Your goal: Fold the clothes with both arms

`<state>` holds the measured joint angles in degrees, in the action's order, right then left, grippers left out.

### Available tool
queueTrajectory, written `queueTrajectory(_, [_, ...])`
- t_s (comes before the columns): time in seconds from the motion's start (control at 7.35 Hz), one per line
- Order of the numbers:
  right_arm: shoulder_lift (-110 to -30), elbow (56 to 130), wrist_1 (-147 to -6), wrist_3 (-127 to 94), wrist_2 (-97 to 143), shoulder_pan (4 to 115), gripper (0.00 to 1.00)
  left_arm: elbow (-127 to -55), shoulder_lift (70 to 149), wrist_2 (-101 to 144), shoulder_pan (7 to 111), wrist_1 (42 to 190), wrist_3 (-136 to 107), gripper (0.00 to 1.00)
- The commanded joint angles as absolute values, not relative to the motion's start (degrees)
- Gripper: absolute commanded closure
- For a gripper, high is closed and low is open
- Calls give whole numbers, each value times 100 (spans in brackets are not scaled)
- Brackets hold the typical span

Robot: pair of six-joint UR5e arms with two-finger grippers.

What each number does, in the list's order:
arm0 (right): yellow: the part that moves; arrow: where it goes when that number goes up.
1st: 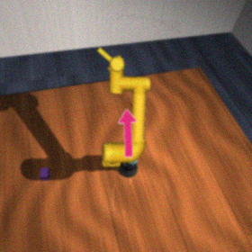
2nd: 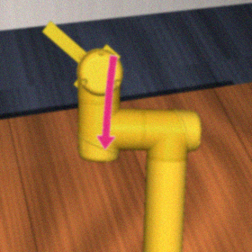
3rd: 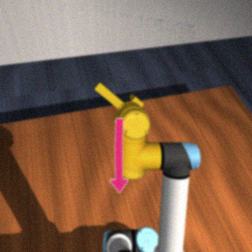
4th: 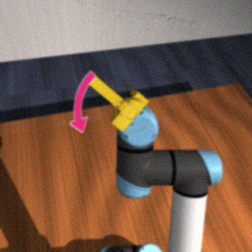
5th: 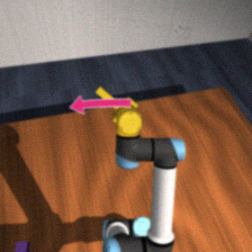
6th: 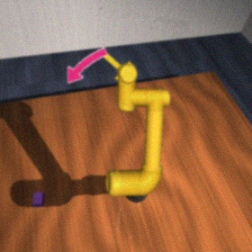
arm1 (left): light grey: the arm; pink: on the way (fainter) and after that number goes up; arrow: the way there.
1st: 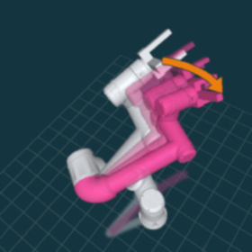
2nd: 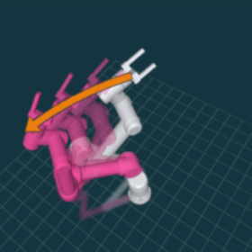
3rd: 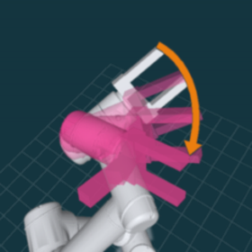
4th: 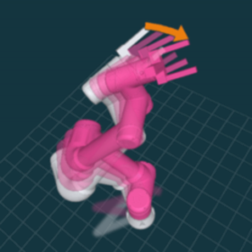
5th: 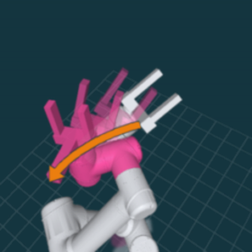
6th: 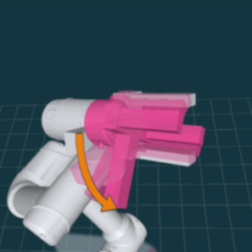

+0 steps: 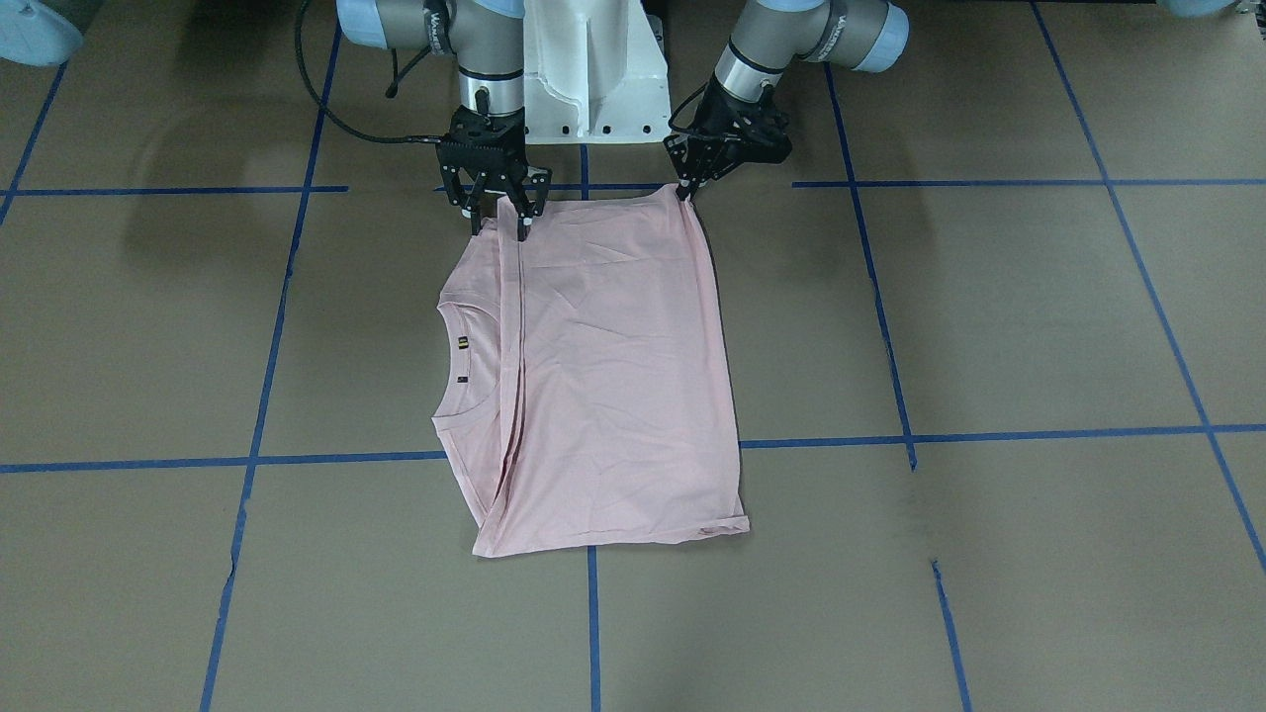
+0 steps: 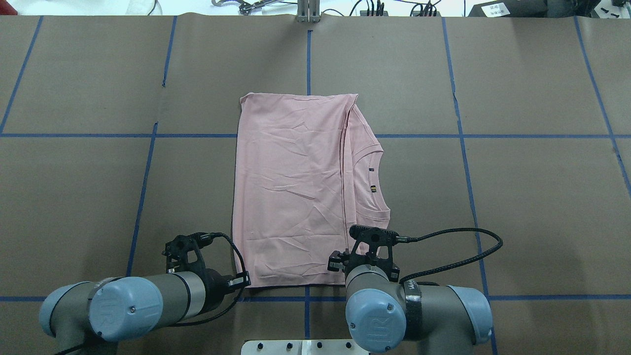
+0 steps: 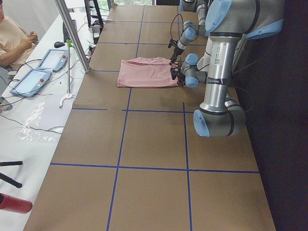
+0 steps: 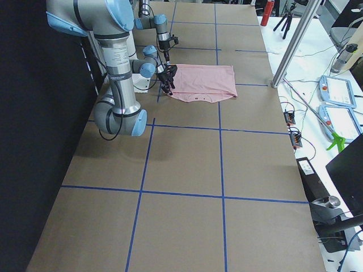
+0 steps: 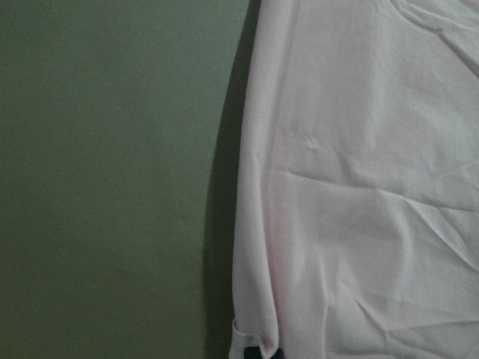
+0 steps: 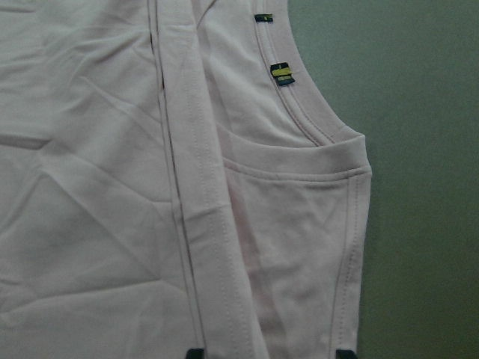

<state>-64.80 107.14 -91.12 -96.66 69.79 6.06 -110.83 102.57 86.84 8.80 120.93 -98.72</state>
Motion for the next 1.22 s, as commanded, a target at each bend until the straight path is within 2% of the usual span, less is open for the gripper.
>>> queueTrajectory(0.0, [-6513,10723,-9105,-9668,6979,606,36,-11083,10257,8684,879,12094,-9870,100])
queueTrajectory(0.14, [-6495,10723,-9105,-9677,6979,606,51,-11083,10257,8684,879,12094,-9879,100])
queueTrajectory(0.27, [-6478,10723,-9088,-9712,6979,606,97,-11083,10257,8684,879,12094,-9879,100])
queueTrajectory(0.41, [-6486,10731,-9088,-9808,6979,606,100,-11083,10257,8684,879,12094,-9879,100])
queueTrajectory(0.95, [-6486,10792,-9114,-9748,6979,624,100,-11083,10257,8684,879,12094,-9870,100])
queueTrajectory(1.09, [-6486,10784,-9123,-9721,6987,659,54,-11083,10257,8684,879,12094,-9870,100])
